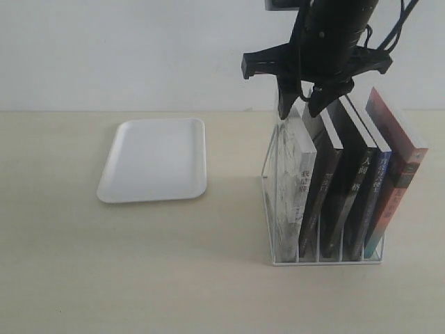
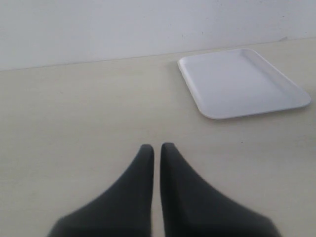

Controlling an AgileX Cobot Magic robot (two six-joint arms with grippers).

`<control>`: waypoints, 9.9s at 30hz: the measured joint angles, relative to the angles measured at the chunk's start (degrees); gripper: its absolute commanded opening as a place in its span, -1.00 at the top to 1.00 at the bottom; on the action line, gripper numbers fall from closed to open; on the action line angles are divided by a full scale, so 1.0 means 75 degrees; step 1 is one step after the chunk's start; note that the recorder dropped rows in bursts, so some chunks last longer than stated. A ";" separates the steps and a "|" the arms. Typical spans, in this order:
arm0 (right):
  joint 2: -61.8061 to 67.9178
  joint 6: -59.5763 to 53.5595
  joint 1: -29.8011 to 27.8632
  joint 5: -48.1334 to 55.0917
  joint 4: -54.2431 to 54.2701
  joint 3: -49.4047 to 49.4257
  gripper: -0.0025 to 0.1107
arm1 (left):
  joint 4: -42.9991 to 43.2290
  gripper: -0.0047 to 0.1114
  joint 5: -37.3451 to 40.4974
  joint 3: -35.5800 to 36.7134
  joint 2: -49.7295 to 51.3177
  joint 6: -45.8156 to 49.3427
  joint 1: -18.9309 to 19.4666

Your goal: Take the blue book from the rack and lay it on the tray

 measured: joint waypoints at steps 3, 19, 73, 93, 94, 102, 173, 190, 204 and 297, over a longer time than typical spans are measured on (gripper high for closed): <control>-0.0136 0.0000 0.0000 0.0000 0.0000 0.0000 0.20 | 0.0000 0.84 0.0000 0.0000 0.0000 0.0000 0.0000; -0.1792 -0.0371 0.0000 0.0000 -0.0781 -0.0018 0.96 | 0.0000 0.84 0.0000 0.0000 0.0000 0.0000 0.0000; -0.2096 -0.0795 -0.0581 0.0007 -0.1654 0.2012 0.96 | 0.0000 0.84 0.0000 0.0000 0.0000 0.0000 0.0000; -0.0427 -0.1271 -0.0859 -0.0138 -0.0967 0.0442 0.96 | 0.0000 0.84 0.0000 0.0000 0.0000 0.0000 0.0000; -0.0380 -0.1271 -0.0859 -0.0138 -0.0983 0.0442 0.96 | 0.0000 0.84 0.0000 0.0000 0.0000 0.0000 0.0000; -0.0340 -0.1271 -0.0859 -0.0061 -0.1364 0.0442 0.96 | 0.0000 0.84 0.0000 0.0000 0.0000 0.0000 0.0000; -0.0450 -0.1169 -0.0859 -0.0032 -0.1513 0.0408 0.62 | 0.0000 0.84 0.0000 0.0000 0.0000 0.0000 0.0000; -0.0450 -0.0884 -0.0859 -0.0032 -0.1751 0.0408 0.62 | 0.0000 0.84 0.0000 0.0000 0.0000 0.0000 0.0000; -0.0347 -0.0801 -0.0859 -0.0032 -0.1764 0.0408 0.62 | 0.0000 0.84 0.0000 0.0000 0.0000 0.0000 0.0000; -0.4806 -0.4571 -0.0905 -0.1414 0.2127 0.0431 0.96 | 0.0000 0.84 0.0000 0.0000 0.0000 0.0000 0.0000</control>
